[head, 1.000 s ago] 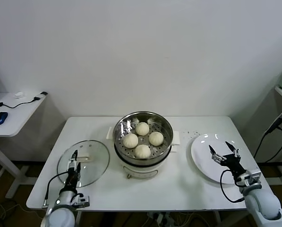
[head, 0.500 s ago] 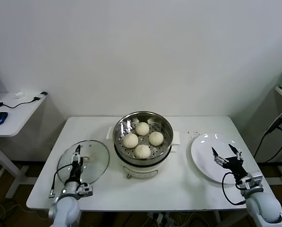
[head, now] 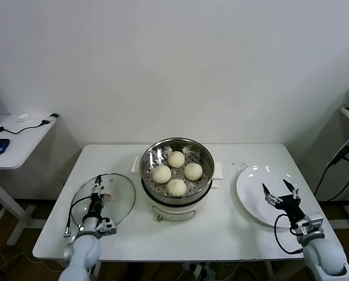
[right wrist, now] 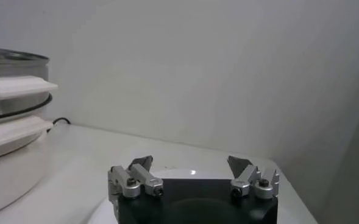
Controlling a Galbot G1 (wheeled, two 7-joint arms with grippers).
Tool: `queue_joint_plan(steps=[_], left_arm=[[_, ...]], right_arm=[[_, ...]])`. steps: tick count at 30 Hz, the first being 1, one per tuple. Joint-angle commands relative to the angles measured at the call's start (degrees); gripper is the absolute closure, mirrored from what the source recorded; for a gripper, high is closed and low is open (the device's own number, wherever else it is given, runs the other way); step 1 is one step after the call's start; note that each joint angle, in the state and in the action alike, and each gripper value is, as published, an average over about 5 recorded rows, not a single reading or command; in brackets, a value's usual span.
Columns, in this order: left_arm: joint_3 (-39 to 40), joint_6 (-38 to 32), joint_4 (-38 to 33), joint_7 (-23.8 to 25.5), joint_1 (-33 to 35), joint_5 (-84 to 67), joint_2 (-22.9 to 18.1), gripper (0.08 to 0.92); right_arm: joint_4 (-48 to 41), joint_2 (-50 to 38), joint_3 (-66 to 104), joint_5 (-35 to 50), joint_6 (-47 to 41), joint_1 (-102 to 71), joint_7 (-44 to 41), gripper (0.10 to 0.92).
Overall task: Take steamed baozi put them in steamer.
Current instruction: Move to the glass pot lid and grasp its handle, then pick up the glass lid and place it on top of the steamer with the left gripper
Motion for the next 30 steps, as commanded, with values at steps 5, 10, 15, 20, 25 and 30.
queue_joint_plan(steps=[5, 10, 15, 20, 25, 30], left_arm=[[0.3, -0.2, 0.9, 1.2, -1.2, -2.8, 0.1, 0.502], [0.3, -0.1, -1.1, 1.6, -0.4, -3.8, 0.7, 0.640], [-0.2, 0.1, -5.8, 2.0, 2.0, -5.6, 2.2, 0.787], [-0.7, 1.9, -16.9, 3.0, 7.4, -8.8, 5.2, 0.850], [-0.9, 6.4, -28.8, 4.1, 12.8, -10.6, 8.6, 0.849], [-0.3, 13.8, -39.4, 6.0, 16.8, -11.7, 13.0, 0.849]], right_arm=[[-1.4, 0.7, -0.2, -1.4, 0.6, 0.5, -0.2, 0.203], [-1.7, 1.0, -0.1, -1.9, 1.0, 0.4, -0.2, 0.203], [-1.9, 1.3, 0.2, -2.1, 1.4, 0.3, -0.3, 0.203], [-2.4, 1.7, 0.6, -2.3, 1.8, 0.8, -0.5, 0.203], [-3.6, 1.6, 0.8, -2.2, 2.2, 2.0, -0.9, 0.203], [-5.0, 1.1, 0.4, -2.1, 2.5, 3.7, -1.2, 0.203]])
